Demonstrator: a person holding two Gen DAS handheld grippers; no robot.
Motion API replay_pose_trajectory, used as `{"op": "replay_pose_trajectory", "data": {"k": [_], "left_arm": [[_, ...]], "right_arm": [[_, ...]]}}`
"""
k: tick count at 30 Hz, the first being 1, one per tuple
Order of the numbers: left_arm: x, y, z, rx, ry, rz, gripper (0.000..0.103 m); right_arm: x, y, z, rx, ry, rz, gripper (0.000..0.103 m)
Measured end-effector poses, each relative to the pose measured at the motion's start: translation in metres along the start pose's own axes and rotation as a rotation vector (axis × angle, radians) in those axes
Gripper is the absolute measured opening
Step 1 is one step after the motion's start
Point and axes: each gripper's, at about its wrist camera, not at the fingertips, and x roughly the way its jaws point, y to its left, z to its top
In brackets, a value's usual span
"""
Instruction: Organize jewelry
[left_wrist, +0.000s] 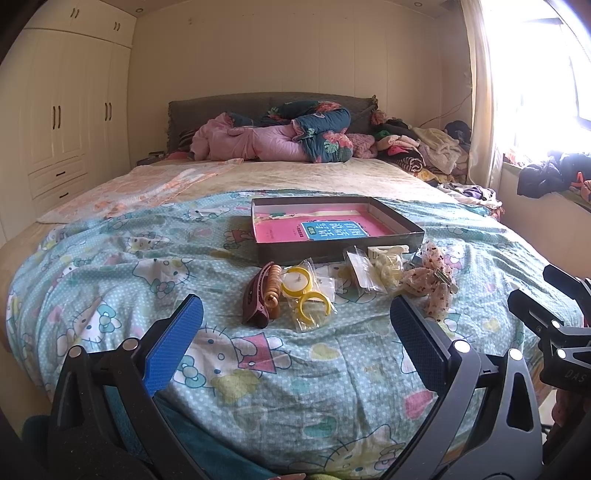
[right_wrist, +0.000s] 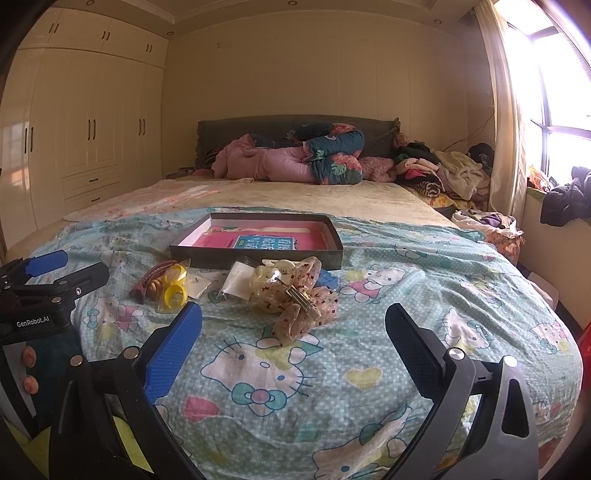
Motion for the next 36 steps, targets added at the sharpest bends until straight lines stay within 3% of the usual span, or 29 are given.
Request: {"op": "replay_pose_trajectory", "data": {"k": [8, 24, 36], "left_arm": [[0.001, 0.0, 0.012, -0.029, 0.016, 0.005, 0.093], [0.041, 0.059, 0.013, -0.151, 0.142, 0.067, 0.093], [0.089, 0.075, 0.025, -0.146, 0.237, 0.102, 0.093]], "right_arm": [[0.007, 0.006, 0.002, -0.011, 0.019, 0.029, 0.097], [0.048, 0.029, 0.01, -0.088, 0.079, 0.132, 0.097], [0.088, 0.021, 0.025, -0.102, 0.101, 0.106, 0.097]]}}
